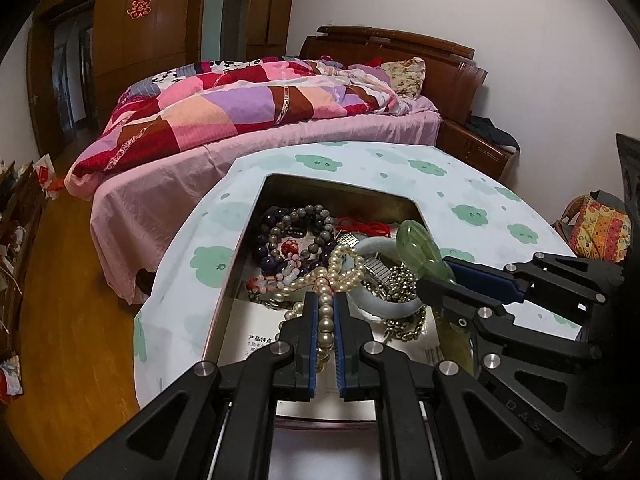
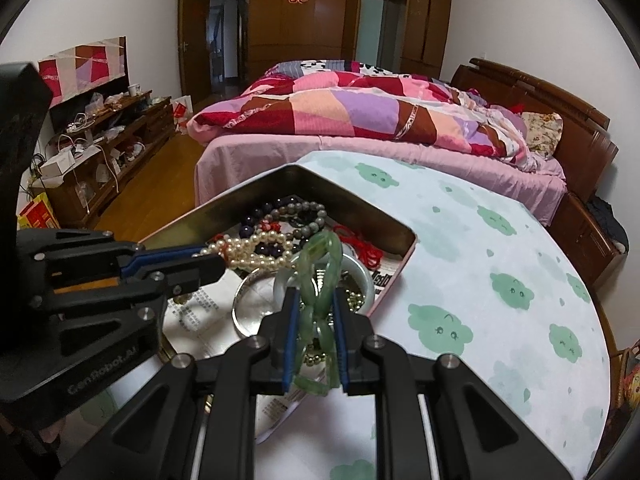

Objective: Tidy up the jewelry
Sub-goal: 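Lower the pearls and green bracelet into the tin and open both grippers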

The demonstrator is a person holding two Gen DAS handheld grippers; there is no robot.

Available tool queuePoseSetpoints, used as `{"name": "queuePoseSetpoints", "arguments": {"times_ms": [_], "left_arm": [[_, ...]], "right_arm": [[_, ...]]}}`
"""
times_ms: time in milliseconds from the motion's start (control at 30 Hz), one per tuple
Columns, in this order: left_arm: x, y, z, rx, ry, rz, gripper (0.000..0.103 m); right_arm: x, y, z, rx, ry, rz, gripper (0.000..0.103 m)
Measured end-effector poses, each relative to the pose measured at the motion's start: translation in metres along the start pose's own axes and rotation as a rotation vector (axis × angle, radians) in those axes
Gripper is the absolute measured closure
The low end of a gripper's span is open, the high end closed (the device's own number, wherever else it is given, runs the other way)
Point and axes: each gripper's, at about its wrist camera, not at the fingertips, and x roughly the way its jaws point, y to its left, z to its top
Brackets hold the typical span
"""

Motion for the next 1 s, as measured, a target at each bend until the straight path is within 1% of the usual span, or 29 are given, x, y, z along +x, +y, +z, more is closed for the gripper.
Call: {"name": "queuePoseSetpoints", "arguments": {"times_ms": [533,1000], "left_arm": [[0.008,0.004,-0.005,0.0,0.039,0.011,0.097],[0.008,0.001,-0.006,0.012,0.043,0.021,0.097]], "right_arm": [[0.006,0.011,-0.002,-0.04,0.016,0.002,0.084],[0.008,0.012,-0.004,-0.043,0.021,0.011,0.084]]}}
